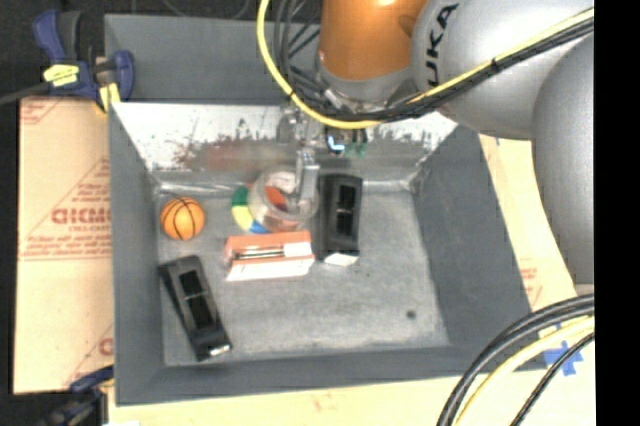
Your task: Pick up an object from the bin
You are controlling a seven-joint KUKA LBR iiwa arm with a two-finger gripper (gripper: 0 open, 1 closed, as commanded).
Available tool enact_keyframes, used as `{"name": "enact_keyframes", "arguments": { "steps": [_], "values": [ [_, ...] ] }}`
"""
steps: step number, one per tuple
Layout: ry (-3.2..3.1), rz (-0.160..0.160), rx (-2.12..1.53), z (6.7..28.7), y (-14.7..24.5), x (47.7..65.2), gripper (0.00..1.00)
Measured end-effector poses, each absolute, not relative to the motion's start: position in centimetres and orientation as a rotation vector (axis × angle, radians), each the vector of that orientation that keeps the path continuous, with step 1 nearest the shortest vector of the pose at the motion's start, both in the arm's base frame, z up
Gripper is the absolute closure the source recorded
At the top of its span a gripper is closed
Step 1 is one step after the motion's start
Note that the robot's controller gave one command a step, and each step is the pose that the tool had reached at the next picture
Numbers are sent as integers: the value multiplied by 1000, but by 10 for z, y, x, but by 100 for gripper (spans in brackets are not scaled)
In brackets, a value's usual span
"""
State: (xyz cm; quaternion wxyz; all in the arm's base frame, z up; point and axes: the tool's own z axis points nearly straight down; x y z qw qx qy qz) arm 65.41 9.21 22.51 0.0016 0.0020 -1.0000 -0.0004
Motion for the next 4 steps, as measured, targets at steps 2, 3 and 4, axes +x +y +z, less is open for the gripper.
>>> {"name": "enact_keyframes", "arguments": {
  "steps": [2,3,4],
  "values": [
    [-3153,-4,-71,188,103,656,0],
    [-3133,-1,-176,149,109,646,0],
    [-3118,-1,-374,113,101,632,100]
  ]
}}
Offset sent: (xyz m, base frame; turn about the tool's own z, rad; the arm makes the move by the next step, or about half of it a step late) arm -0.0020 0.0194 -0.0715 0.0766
